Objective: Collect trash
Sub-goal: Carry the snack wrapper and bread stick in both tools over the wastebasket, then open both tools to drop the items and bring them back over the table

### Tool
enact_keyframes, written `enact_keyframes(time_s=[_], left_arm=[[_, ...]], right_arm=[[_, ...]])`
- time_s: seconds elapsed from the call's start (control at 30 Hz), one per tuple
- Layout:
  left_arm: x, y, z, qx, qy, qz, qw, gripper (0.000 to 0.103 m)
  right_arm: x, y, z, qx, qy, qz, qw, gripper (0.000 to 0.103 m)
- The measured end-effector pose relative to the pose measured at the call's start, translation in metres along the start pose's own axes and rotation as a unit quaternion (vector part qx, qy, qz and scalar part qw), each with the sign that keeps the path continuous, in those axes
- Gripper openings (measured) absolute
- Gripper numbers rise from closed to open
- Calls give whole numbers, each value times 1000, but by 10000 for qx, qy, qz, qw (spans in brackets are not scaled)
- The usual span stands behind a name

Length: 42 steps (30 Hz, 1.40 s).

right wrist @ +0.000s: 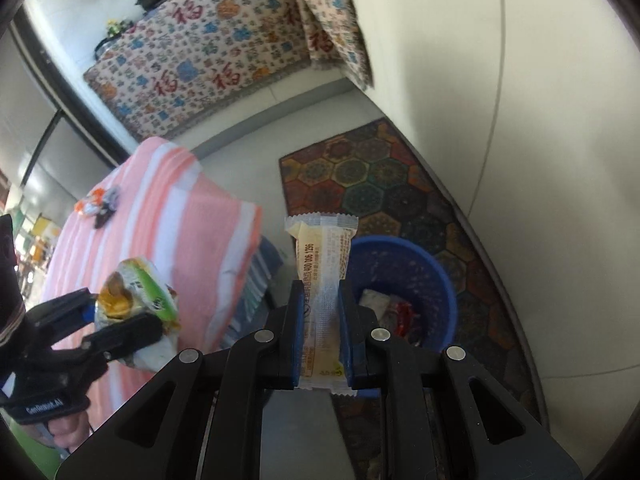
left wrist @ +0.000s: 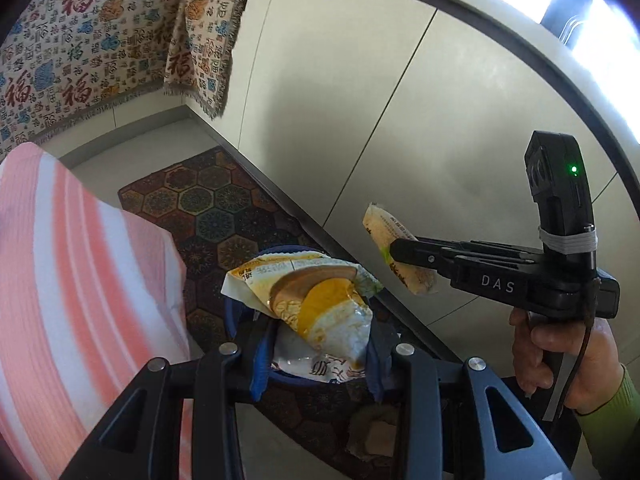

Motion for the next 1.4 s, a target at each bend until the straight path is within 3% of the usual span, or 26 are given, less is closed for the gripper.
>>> enact_keyframes(time_s=[0.23, 0.3, 0.33, 0.37, 0.4, 0.47, 0.57, 0.67, 0.77, 0.87, 1.0, 1.1, 1.27, 1.33, 1.4], left_arm=[[-13, 10, -68, 364, -67, -152, 9992, 39], [-15, 14, -85, 419, -27, -279, 9987, 45], [-16, 17, -95, 463, -36, -330, 9984, 55], [-15, 21, -104, 510, -95, -364, 9980, 60], [-13, 22, -113, 536, -181, -385, 9977, 62], [-13, 25, -123, 580, -272, -374, 9972, 62], [-11, 26, -112, 445, -250, -314, 9982, 62], [-10, 25, -85, 253, -333, -426, 9982, 62], [-7, 23, -39, -41, -436, -474, 9979, 62], [5, 23, 15, -346, -575, -435, 9968, 67], [40, 29, 92, -704, -916, -393, 9925, 72], [87, 40, 140, -895, -1388, -229, 9860, 77], [186, 60, 189, -819, -2376, 204, 9677, 77], [224, 63, 205, -928, -2692, 395, 9578, 77], [255, 63, 217, -959, -2828, 488, 9531, 77]], right_arm=[[-45, 6, -25, 47, 46, -465, 9989, 16], [-55, 7, -34, 49, -12, -615, 9981, 22], [-59, 8, -38, 53, -21, -683, 9977, 24], [-64, 9, -39, 45, 15, -752, 9972, 40], [-69, 9, -40, 21, 67, -831, 9965, 47], [-73, 7, -38, -14, 77, -895, 9960, 47], [-75, 4, -32, -128, 93, -892, 9959, 49], [-68, 2, -27, -226, 143, -790, 9965, 59], [-52, 1, -22, -306, 214, -576, 9976, 65], [-21, 5, -16, -408, 356, -12, 9985, 80], [43, 16, -7, -541, 372, 923, 9936, 82], [111, 32, 2, -633, -59, 1443, 9875, 88], [234, 74, 0, -445, -989, 1943, 9749, 95], [282, 90, -14, -329, -1185, 2241, 9668, 97], [318, 103, -30, -263, -1238, 2472, 9607, 97]])
Point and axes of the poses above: each gripper's, at about its wrist camera, not at the fingertips, and z roughly against the way its jaws point, x to its left, y to its underside, the point moved 3 cm from there along -z, roughly the way its jaws point, and after that the axes turned 14 degrees about -x, right-handed, at the moved point
